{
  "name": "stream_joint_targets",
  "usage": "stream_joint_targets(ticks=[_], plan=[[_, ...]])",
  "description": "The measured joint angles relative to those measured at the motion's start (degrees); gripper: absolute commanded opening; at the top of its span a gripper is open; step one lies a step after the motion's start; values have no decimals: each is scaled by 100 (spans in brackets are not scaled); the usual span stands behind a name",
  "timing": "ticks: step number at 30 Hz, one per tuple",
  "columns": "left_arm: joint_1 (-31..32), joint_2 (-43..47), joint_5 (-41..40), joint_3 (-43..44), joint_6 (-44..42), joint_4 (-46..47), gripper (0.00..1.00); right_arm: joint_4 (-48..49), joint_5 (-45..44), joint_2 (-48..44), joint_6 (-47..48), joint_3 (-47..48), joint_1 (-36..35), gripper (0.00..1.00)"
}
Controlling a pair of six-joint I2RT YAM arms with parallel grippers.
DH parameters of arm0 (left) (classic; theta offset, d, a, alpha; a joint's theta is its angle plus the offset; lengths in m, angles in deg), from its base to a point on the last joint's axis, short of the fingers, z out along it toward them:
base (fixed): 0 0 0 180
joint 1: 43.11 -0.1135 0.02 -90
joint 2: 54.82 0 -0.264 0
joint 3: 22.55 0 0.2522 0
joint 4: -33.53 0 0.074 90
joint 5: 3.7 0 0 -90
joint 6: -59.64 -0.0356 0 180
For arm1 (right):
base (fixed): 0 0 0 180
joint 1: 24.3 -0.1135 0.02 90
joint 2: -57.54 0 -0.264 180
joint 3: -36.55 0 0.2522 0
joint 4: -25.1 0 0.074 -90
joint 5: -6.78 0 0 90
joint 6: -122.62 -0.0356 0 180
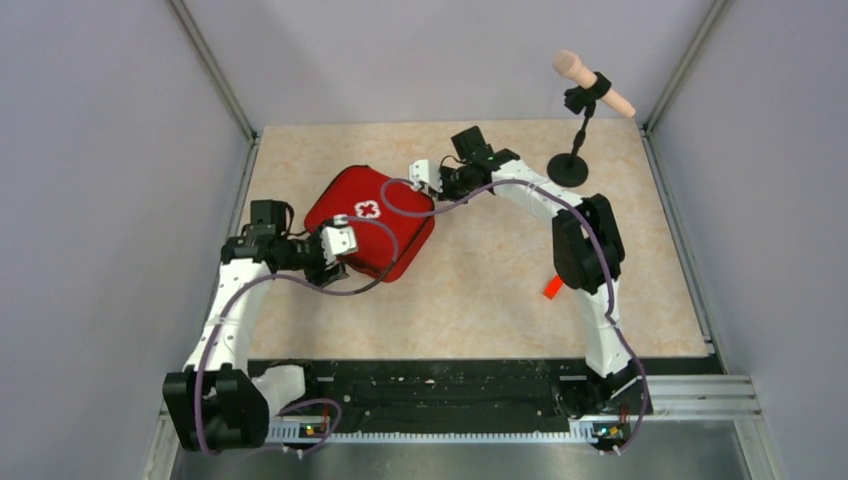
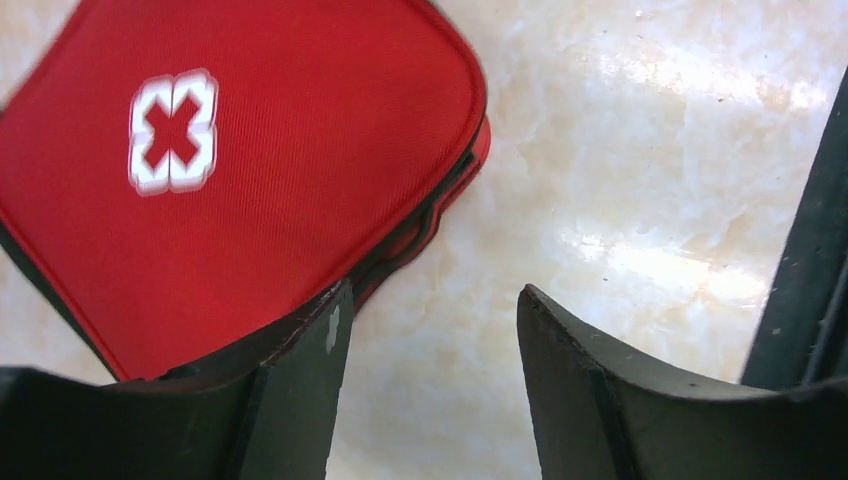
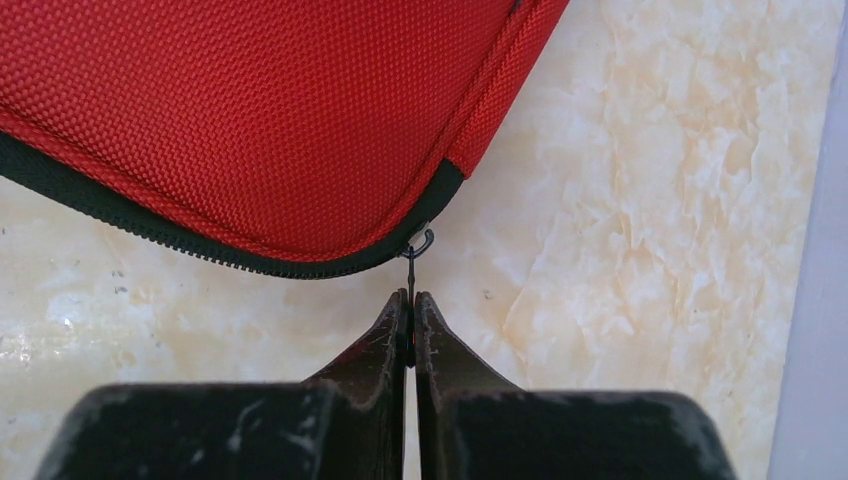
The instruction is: Organize the medicine kit
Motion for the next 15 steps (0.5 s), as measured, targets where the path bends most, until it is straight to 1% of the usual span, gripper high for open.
stream_joint_targets(ticks=[4,7,8,11,13,14,15], plan=[[501,-284,70,-42,-824,133,64,-52,-4,0,24,0,22,0],[813,-675,-72,-59,-1307,245,63,-61,13,0,44,-2,20,0],[909,-743,-140,-129,-1410,407,62,-61,33,0,66,-9,20,0],[1169,-763,-411,-562,-1469,1119,55,-24,111,-13,114,-87,24,0],[1268,-811,-557,-767,-1346,1606,50,52,164,-63,151,-199,35,0],[1305,-857,-621,-874,-1213,2085,47,101,177,-98,166,-269,39,0],[1331,-876,-662,-894,-1152,2225,43,146,212,-173,188,-389,48,0]])
